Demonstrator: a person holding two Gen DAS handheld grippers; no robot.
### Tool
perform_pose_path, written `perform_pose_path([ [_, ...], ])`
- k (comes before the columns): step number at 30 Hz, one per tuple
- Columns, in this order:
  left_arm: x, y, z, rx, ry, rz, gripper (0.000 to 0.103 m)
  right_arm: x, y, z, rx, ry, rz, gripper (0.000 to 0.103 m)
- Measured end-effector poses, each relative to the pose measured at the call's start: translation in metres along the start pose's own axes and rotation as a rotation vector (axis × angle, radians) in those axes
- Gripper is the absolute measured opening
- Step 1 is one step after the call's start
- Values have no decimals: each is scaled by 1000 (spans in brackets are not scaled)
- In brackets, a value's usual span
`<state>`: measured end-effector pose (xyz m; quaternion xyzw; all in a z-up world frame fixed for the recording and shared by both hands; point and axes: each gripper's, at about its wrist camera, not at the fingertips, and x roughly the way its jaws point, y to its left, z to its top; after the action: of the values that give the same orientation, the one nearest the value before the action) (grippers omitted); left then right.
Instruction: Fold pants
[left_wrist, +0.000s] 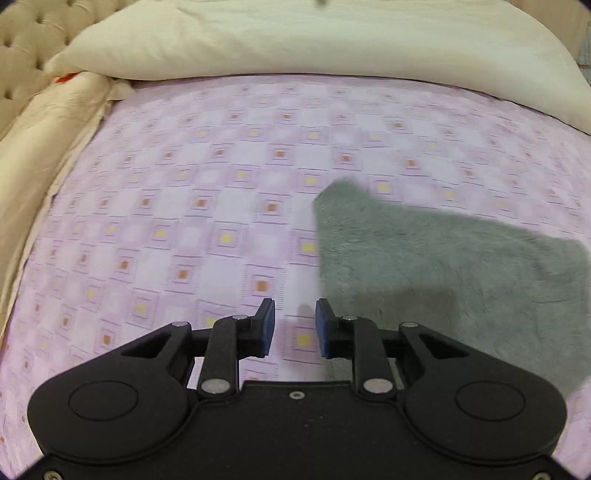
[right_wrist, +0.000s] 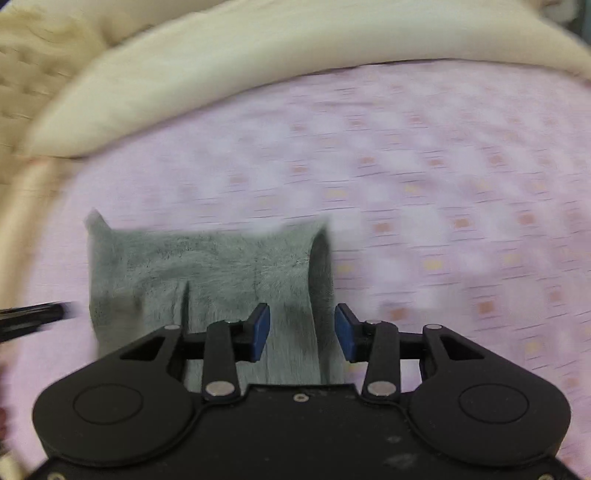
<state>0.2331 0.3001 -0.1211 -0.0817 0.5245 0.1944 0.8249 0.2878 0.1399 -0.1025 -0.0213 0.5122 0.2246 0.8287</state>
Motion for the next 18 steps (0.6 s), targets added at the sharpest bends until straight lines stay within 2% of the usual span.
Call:
perform_pose_path([
  [1,-2,-2,-2,15,-13,-3,31,0,3,-1,-7,-28,-23,42],
  [3,-7,-6,-3,63,-37,-27,32,-9,14,-4,-39,-108,10,42],
  [5,-3,-20,5,113,-63,-60,37,-15,35,-6,-136,-164,48,39],
  [7,10,-42,15,158,-63,-89,40,-9,59,-6,-249,-181,48,37],
  [9,23,-59,22,179,-64,-111,40,5,70,-1,-306,-189,40,30],
  [10,34,-67,26,182,-58,-119,40,17,74,4,-310,-183,26,22],
  [11,41,-71,28,182,-44,-119,40,29,76,10,-303,-167,6,10],
  [12,53,-78,31,182,-21,-110,40,41,77,16,-297,-145,-12,5],
  [14,75,-86,30,201,-1,-96,40,71,69,22,-304,-65,-79,1],
  [15,80,-91,29,231,-17,-84,40,81,55,18,-301,-56,-83,0],
  [16,80,-97,28,276,-42,-64,39,84,48,16,-292,-86,-73,0],
  [18,76,-105,30,334,-45,-37,36,91,41,20,-283,-81,-78,0],
])
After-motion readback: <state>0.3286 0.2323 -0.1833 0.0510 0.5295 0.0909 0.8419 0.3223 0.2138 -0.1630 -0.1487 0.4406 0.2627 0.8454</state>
